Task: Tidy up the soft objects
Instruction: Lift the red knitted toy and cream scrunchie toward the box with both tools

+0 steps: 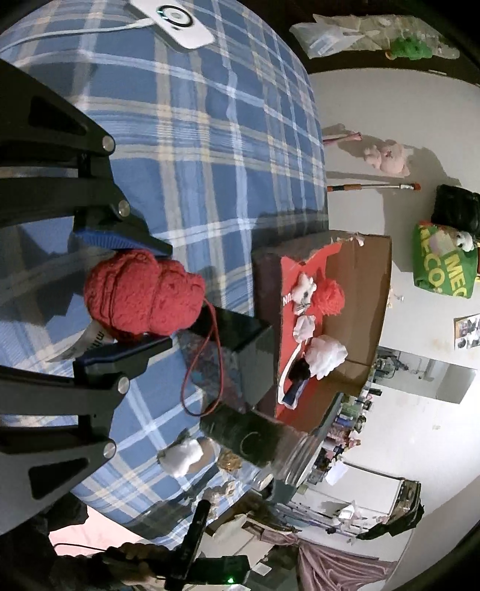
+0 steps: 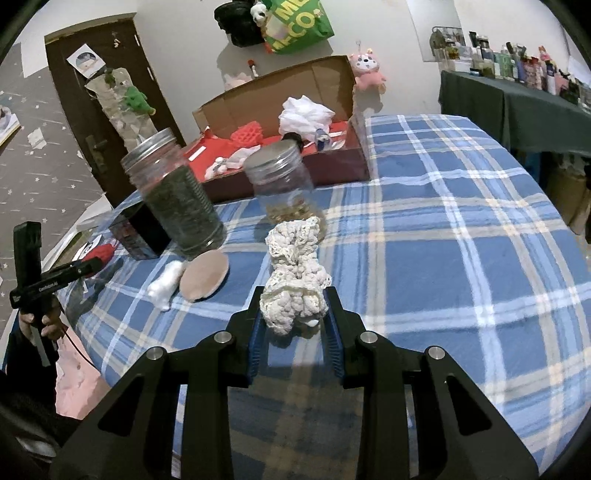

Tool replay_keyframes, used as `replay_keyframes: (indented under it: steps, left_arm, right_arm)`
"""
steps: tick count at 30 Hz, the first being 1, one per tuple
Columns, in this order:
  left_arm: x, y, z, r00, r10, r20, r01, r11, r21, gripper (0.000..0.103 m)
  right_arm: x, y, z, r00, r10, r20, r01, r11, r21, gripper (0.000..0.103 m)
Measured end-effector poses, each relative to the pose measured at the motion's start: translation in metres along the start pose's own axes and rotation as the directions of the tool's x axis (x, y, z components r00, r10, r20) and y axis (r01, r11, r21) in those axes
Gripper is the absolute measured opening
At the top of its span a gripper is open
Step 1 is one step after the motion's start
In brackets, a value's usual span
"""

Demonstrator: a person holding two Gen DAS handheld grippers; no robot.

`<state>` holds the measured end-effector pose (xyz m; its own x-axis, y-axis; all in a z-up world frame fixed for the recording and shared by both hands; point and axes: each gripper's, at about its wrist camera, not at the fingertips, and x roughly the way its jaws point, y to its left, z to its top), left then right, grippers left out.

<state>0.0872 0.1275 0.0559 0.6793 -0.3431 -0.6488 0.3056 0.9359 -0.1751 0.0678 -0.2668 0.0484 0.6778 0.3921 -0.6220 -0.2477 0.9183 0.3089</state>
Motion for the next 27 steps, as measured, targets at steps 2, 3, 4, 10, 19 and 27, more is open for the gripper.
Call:
replay_keyframes:
  steps: [2, 3, 4, 10, 19, 27]
  left_arm:
    - [0.005, 0.005, 0.007, 1.000, 0.003, -0.012, -0.002, 1.000, 0.011, 0.045]
    - [0.007, 0.006, 0.009, 1.000, 0.004, -0.015, -0.003, 1.000, 0.014, 0.045]
    - [0.009, 0.008, 0.013, 1.000, 0.003, -0.022, -0.003, 1.000, 0.019, 0.045]
    - [0.022, 0.017, 0.031, 0.999, -0.018, -0.043, 0.020, 0.999, 0.045, 0.045]
    - [0.035, 0.020, 0.054, 0.998, -0.032, -0.058, 0.037, 0.995, 0.090, 0.045]
    - [0.032, 0.019, 0.083, 0.997, -0.073, -0.038, 0.077, 0.991, 0.112, 0.045]
  right_arm:
    - [0.000, -0.004, 0.006, 1.000, 0.008, -0.007, -0.008, 1.000, -0.003, 0.028]
    - [0.001, -0.006, 0.010, 1.000, 0.006, -0.011, -0.006, 1.000, -0.006, 0.028]
    - [0.002, -0.008, 0.013, 1.000, 0.004, -0.016, -0.004, 1.000, -0.010, 0.028]
    - [0.008, -0.019, 0.036, 0.999, -0.024, -0.046, 0.022, 0.999, -0.049, 0.028]
    - [0.019, -0.032, 0.066, 0.995, -0.066, -0.079, 0.057, 0.993, -0.108, 0.028]
    - [0.025, -0.021, 0.098, 0.995, -0.056, -0.078, 0.039, 0.979, -0.202, 0.028]
